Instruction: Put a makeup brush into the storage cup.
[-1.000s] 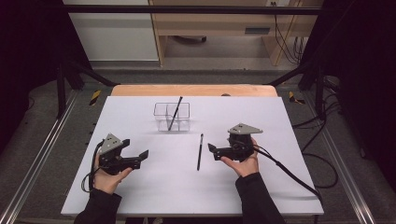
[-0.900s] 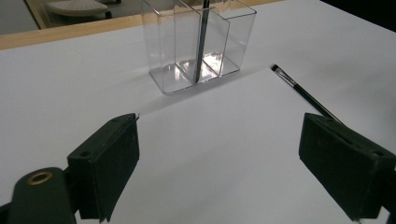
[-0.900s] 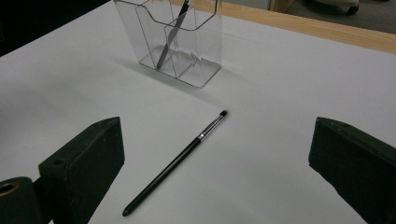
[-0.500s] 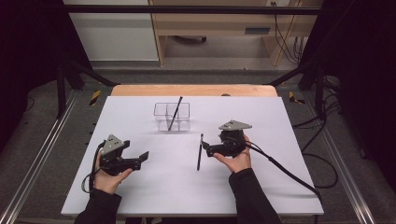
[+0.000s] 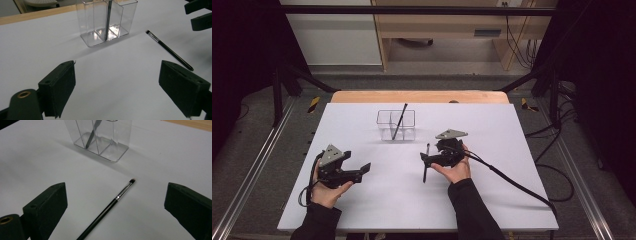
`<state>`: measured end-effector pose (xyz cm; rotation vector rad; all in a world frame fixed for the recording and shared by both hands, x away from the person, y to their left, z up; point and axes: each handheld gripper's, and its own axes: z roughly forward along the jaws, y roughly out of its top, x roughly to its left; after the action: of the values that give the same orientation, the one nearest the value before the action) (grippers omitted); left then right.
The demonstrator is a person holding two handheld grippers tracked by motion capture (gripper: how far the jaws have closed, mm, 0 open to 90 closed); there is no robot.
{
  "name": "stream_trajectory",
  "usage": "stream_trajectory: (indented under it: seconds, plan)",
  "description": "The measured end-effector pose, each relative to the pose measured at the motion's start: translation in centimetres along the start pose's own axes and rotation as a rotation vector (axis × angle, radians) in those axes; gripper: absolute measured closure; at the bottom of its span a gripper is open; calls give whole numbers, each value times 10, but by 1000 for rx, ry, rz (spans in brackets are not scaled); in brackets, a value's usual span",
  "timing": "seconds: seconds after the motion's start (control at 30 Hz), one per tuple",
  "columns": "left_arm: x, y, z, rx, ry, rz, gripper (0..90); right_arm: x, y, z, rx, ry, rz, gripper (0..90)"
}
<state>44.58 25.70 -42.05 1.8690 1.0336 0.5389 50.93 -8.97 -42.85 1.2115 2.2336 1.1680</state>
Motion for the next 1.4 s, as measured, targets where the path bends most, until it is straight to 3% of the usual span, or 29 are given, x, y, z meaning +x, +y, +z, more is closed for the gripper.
stream_trajectory:
  seconds: [0.33,0.53,0.73,1.27,1.4]
  plan:
    - [-1,1,0,7,-4,10,127,1,-6,19,36,9,28,73]
    - [-1,1,-1,3,-3,8,123,2,-10,27,56,13,21,89]
    - [-2,1,-1,3,-8,8,123,5,-12,36,82,-13,-9,128]
    - [-1,2,-2,1,-10,5,123,7,-21,51,155,-13,-46,388]
    - [-2,2,-2,4,-12,5,125,7,-23,52,166,-29,-75,440]
